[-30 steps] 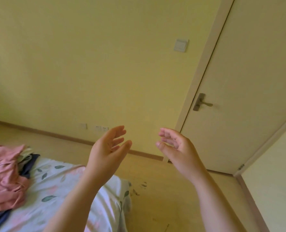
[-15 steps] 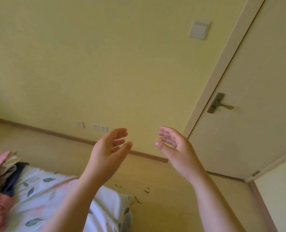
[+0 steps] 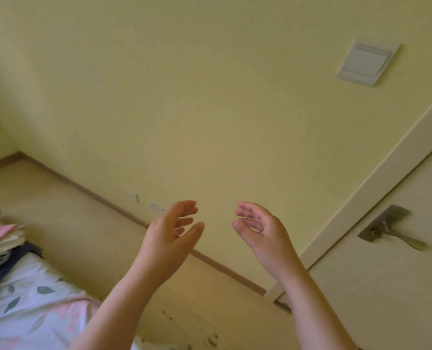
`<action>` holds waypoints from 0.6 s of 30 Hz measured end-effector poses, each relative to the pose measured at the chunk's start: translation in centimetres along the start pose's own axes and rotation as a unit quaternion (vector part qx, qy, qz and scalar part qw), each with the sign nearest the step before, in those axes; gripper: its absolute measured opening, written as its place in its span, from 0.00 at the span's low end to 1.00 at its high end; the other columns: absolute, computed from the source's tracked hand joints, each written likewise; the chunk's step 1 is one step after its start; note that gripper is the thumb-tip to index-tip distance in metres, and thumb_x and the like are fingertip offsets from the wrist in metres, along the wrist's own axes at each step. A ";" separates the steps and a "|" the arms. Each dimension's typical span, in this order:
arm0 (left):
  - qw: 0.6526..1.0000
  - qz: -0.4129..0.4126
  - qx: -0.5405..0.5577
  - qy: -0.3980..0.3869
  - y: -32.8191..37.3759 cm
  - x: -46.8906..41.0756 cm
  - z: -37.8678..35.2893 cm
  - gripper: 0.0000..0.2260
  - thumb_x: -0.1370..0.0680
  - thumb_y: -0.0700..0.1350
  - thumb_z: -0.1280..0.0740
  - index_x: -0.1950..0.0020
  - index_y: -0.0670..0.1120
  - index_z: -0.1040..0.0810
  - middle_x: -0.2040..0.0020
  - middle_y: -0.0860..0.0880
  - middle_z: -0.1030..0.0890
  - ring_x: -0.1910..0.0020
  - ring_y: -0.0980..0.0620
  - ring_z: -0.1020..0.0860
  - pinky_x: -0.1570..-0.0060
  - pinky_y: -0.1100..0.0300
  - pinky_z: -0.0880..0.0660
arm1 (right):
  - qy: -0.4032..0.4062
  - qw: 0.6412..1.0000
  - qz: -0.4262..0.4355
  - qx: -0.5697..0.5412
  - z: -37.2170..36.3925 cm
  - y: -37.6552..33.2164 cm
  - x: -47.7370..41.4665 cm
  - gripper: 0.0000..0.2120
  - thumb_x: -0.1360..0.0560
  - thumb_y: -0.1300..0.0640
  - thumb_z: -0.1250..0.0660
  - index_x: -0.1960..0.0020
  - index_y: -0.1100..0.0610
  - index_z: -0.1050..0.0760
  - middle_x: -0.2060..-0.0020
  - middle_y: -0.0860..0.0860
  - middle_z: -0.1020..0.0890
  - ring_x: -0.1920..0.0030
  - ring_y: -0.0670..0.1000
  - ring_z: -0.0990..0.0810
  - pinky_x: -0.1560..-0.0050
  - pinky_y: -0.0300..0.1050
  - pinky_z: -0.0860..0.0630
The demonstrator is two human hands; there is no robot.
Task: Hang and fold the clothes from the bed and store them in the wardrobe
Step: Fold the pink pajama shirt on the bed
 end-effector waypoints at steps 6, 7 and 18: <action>0.997 0.037 -0.020 0.061 -1.5 -5.1 0.7 0.17 0.24 0.47 0.30 0.36 0.56 0.26 0.45 0.62 0.21 0.46 0.63 0.22 0.49 0.69 0.26 | -0.059 0.998 0.022 -0.021 -1.4 -0.1 -8.5 0.14 0.23 0.55 0.30 0.39 0.44 0.26 0.44 0.42 0.19 0.44 0.37 0.21 0.49 0.27 0.26; 0.996 0.042 -0.021 0.076 -2.0 -6.1 1.2 0.16 0.24 0.46 0.31 0.36 0.56 0.26 0.45 0.62 0.21 0.46 0.63 0.22 0.50 0.70 0.27 | -0.074 0.997 0.028 -0.022 -2.1 -0.2 -10.0 0.14 0.23 0.55 0.30 0.39 0.44 0.26 0.44 0.42 0.19 0.44 0.38 0.21 0.49 0.28 0.26; 0.975 0.082 -0.027 0.204 -6.2 -15.5 11.5 0.17 0.24 0.46 0.31 0.36 0.54 0.26 0.44 0.61 0.21 0.45 0.62 0.22 0.45 0.62 0.24 | -0.211 0.974 0.079 -0.026 -14.9 -5.8 -23.9 0.14 0.23 0.55 0.30 0.39 0.45 0.26 0.45 0.41 0.20 0.47 0.34 0.21 0.53 0.24 0.28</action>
Point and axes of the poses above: each hand's wrist, its own x-axis away from the middle knuckle, its own z-axis out of the back of the hand, y = z × x, the point moved 7 cm from there along -x, towards the middle knuckle
